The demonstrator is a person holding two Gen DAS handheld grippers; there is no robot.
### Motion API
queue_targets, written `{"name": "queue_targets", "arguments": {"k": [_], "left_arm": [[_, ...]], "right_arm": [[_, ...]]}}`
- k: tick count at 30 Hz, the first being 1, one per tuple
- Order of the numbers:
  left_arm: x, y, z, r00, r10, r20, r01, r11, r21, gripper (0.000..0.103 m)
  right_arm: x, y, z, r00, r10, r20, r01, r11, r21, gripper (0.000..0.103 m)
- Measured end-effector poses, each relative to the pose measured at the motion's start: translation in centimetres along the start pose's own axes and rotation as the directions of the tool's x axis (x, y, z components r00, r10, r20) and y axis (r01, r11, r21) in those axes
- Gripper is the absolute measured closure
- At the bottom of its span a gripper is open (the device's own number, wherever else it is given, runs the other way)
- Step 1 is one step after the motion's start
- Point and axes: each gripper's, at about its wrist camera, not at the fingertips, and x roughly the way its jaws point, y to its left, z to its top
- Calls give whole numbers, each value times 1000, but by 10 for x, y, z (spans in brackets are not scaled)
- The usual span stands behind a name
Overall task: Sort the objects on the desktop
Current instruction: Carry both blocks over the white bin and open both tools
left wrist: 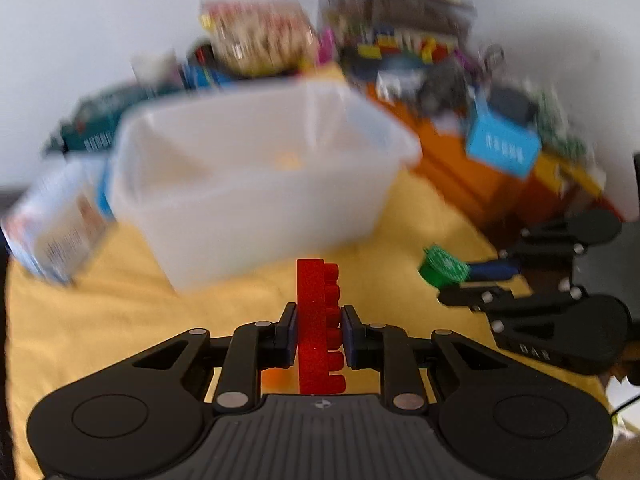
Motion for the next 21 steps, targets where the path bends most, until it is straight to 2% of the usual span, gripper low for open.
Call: {"name": "queue_targets", "arguments": {"k": [4,10,14,21], "left_arm": [[-14,11,36,996,38,83,-41,999,31,78],[-13,26,74,986,67,153,-72,997,32,78],[4,36,88,985,82,154,-86,996,20,78],[51,67,90,992,87,89,-85,996,-33,78]], "right_arm": [[-13,-6,36,997,-36,66,37,999,-13,82],[-8,-18,82,989,-74,128,76,997,-10,82],[6,-23,102,987,-83,139,85,996,-2,82],[43,-29,120,991,-83,101,80,996,31,82]]}}
